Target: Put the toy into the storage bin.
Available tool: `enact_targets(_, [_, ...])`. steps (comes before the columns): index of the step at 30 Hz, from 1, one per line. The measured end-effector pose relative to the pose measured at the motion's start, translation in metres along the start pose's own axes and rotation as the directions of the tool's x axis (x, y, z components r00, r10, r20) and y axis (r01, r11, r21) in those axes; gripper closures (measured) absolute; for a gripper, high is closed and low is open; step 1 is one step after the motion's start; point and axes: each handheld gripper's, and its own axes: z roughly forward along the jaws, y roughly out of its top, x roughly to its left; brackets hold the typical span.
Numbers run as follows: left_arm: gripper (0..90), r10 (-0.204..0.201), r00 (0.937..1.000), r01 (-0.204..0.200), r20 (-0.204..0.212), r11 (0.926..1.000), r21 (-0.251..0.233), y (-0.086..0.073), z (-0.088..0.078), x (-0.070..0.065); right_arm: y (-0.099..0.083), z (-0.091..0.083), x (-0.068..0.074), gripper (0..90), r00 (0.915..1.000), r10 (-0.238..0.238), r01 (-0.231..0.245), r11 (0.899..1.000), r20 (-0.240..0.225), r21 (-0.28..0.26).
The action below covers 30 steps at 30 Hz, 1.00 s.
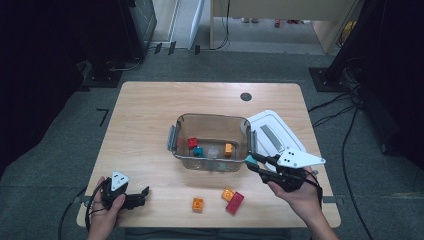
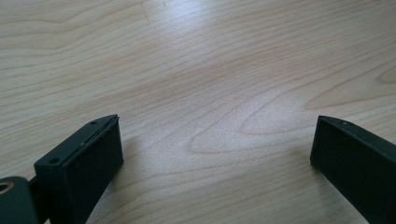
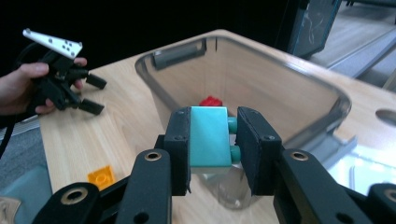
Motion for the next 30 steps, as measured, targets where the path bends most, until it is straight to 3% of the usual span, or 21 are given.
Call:
enact_targets(3, [2.1,0.000,1.0000,0.000,0.001,1.0000,0.002,0.000,0.000,0.000,0.014,0.003,-0.002,67.6,0.9999,-0.010,0.010,1.000,-0.002,-0.020])
enact_targets(13, [2.1,-0.001,1.0000,0.001,0.001,1.0000,0.000,0.000,0.000,0.000,0.036,0.017,-0.011,67.7,1.0000,0.002,-0.003,0.999,-0.007,-0.054])
enact_targets(30, [2.1,0.000,1.0000,0.000,0.000,1.0000,-0.001,0.000,0.000,0.000,0.057,0.054,-0.024,67.7,0.9999,0.012,-0.012,1.000,-0.004,-0.023])
